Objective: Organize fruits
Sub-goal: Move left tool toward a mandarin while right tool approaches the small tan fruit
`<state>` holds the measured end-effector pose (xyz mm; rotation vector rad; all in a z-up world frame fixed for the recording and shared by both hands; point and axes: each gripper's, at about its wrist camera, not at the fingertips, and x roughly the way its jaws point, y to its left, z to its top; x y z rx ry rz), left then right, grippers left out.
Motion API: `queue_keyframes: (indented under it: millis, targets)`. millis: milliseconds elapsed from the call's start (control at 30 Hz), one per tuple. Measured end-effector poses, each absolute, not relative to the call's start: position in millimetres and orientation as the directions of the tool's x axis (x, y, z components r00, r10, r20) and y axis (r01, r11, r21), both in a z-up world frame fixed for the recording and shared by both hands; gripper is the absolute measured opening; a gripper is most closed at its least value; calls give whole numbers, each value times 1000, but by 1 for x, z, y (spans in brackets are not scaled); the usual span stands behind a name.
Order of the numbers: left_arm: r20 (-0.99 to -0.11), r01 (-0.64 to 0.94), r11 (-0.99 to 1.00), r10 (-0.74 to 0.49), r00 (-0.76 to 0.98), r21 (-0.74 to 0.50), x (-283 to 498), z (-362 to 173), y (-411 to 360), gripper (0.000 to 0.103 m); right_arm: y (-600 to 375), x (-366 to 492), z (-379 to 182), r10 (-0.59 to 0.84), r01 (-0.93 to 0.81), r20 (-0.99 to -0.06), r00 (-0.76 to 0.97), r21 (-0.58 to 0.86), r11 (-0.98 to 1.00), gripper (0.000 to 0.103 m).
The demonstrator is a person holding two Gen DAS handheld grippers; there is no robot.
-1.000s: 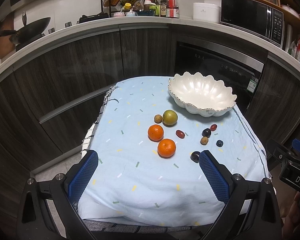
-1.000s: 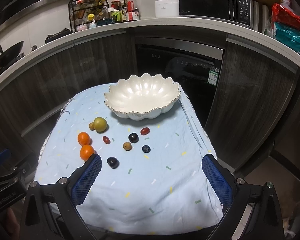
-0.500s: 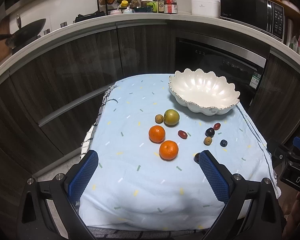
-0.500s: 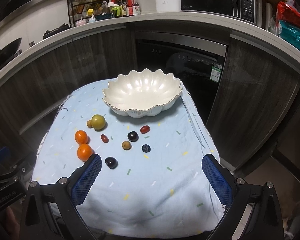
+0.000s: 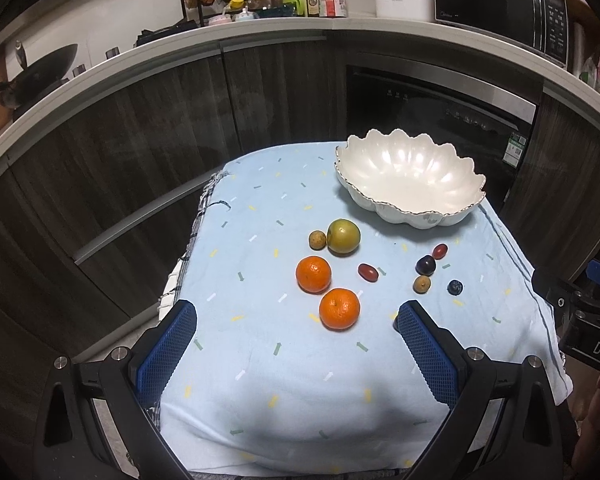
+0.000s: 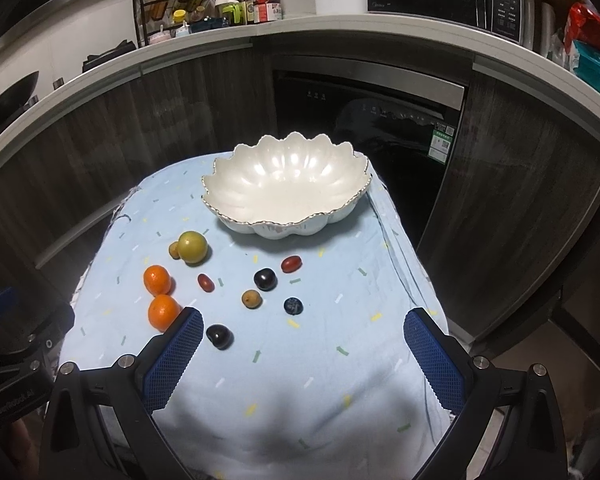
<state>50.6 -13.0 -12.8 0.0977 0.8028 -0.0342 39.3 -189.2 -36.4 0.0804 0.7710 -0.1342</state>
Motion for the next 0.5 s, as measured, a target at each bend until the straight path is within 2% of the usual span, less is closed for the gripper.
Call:
queue_keyframes:
  millis: [500]
  targets:
    - [-761, 89, 993, 3, 649, 80, 82, -29, -17, 103, -188, 75, -47, -71, 124, -733, 676, 18, 992, 102]
